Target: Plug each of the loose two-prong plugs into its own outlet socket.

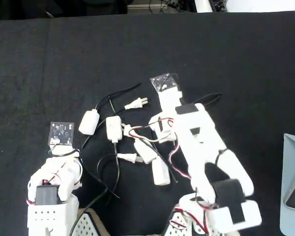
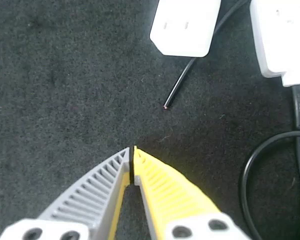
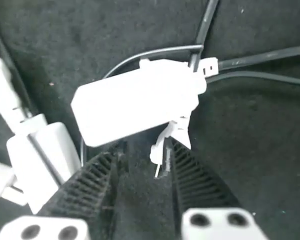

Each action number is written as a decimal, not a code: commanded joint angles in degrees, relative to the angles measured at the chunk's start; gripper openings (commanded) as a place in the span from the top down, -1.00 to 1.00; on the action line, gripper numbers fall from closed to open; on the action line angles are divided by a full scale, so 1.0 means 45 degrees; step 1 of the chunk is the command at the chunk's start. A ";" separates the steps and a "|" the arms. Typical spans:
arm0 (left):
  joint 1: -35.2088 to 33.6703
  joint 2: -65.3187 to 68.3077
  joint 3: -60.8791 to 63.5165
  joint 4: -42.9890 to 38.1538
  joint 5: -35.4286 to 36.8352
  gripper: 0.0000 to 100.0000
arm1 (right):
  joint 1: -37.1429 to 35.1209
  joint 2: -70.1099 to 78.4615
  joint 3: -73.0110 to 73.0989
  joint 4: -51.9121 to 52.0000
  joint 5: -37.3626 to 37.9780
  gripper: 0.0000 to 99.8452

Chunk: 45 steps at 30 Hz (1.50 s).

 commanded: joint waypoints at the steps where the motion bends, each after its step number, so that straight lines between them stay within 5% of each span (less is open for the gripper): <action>1: 0.0068 -0.0020 0.0225 0.0078 0.0059 0.94 | 0.0000 0.0440 -0.0713 -0.0215 -0.0098 0.74; 16: 0.0068 -0.0020 0.0225 0.0078 0.0078 0.94 | 0.1504 0.0557 -0.0908 0.0332 0.0977 0.73; 33: 0.0068 -0.0020 0.0225 0.0078 0.0078 0.94 | 0.0742 0.0557 -0.1221 0.0508 0.0899 0.73; 45: 0.0010 -0.0020 0.0225 0.0078 0.0078 0.94 | 0.1035 0.0557 -0.2921 0.2872 0.0899 0.73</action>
